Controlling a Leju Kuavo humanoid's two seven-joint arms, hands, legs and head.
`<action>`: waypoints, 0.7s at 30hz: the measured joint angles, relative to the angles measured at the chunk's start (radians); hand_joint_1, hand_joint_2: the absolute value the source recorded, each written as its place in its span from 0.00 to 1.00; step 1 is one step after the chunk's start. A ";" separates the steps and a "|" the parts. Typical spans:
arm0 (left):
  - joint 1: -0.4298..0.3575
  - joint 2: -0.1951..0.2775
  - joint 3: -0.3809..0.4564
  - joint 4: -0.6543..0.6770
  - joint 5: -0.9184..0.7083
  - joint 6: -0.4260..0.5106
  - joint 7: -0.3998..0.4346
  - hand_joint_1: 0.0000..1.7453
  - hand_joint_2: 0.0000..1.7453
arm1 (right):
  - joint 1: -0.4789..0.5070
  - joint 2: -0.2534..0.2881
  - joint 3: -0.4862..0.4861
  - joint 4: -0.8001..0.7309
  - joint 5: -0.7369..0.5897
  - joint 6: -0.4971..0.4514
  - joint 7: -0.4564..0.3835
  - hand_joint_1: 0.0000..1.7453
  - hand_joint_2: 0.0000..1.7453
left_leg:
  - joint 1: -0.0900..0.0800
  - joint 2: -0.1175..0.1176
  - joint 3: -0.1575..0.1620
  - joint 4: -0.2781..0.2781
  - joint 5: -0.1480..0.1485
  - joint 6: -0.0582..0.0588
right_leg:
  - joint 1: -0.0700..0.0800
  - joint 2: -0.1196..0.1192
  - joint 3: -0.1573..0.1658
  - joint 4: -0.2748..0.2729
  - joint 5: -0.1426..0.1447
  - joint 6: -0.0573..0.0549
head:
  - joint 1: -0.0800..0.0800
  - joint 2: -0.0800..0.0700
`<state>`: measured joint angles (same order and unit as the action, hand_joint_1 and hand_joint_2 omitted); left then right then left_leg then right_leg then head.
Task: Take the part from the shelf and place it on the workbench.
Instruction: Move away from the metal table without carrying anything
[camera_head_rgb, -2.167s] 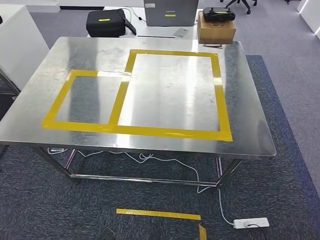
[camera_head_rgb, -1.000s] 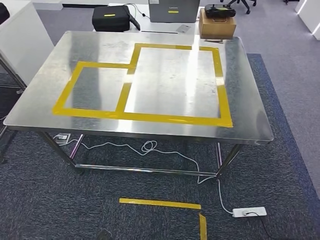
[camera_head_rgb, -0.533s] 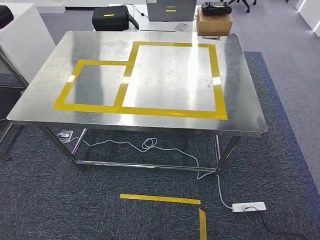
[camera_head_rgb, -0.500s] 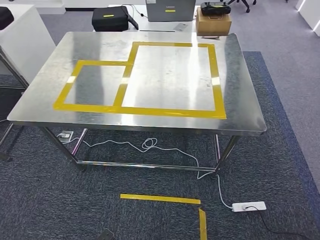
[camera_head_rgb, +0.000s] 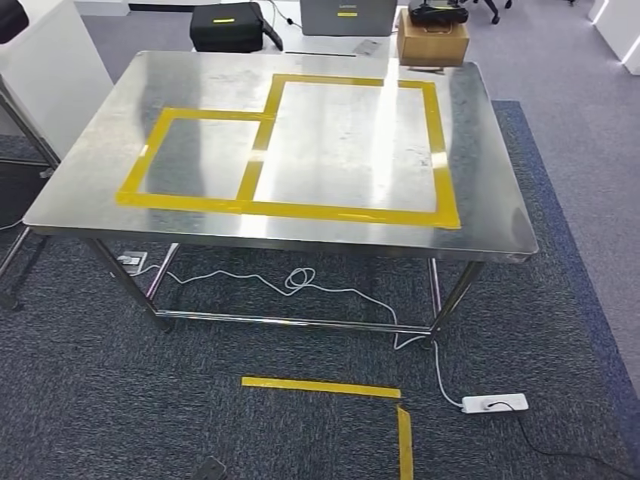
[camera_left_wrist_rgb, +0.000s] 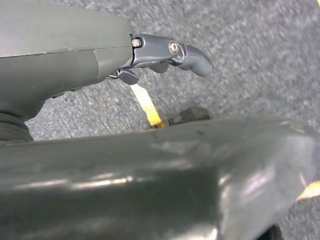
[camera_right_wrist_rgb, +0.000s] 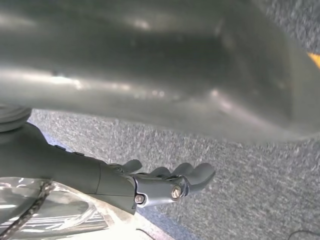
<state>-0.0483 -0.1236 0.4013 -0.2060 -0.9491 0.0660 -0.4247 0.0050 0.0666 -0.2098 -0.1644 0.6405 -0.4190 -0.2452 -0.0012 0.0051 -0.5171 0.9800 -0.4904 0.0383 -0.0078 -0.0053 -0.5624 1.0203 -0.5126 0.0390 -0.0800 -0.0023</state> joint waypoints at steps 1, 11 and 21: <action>-0.001 -0.001 0.000 0.000 0.000 0.000 0.000 0.00 0.00 | 0.000 0.000 0.000 0.000 0.000 0.000 0.000 0.00 0.00 | 0.002 0.001 -0.005 -0.004 0.007 0.005 | -0.001 0.001 -0.020 0.043 -0.032 0.004 | 0.002 0.000; -0.004 -0.003 0.000 0.000 0.000 0.000 0.001 0.00 0.00 | -0.001 -0.003 0.000 0.000 0.000 0.000 0.000 0.00 0.00 | -0.009 0.003 -0.055 0.020 0.039 -0.009 | -0.003 0.005 0.085 -0.048 -0.032 -0.001 | 0.004 0.000; -0.003 -0.002 0.000 0.000 -0.002 -0.001 0.007 0.00 0.00 | 0.002 -0.003 -0.001 0.000 0.000 0.001 0.000 0.00 0.00 | 0.004 0.000 -0.141 0.305 -0.127 -0.050 | -0.004 -0.002 0.045 -0.042 0.012 -0.042 | -0.004 0.000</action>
<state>-0.0516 -0.1255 0.4013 -0.2060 -0.9516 0.0653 -0.4174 0.0066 0.0638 -0.2108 -0.1644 0.6403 -0.4183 -0.2453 0.0025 0.0046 -0.6581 1.2851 -0.6170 -0.0117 -0.0123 -0.0069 -0.5173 0.9782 -0.5003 -0.0032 -0.0843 -0.0023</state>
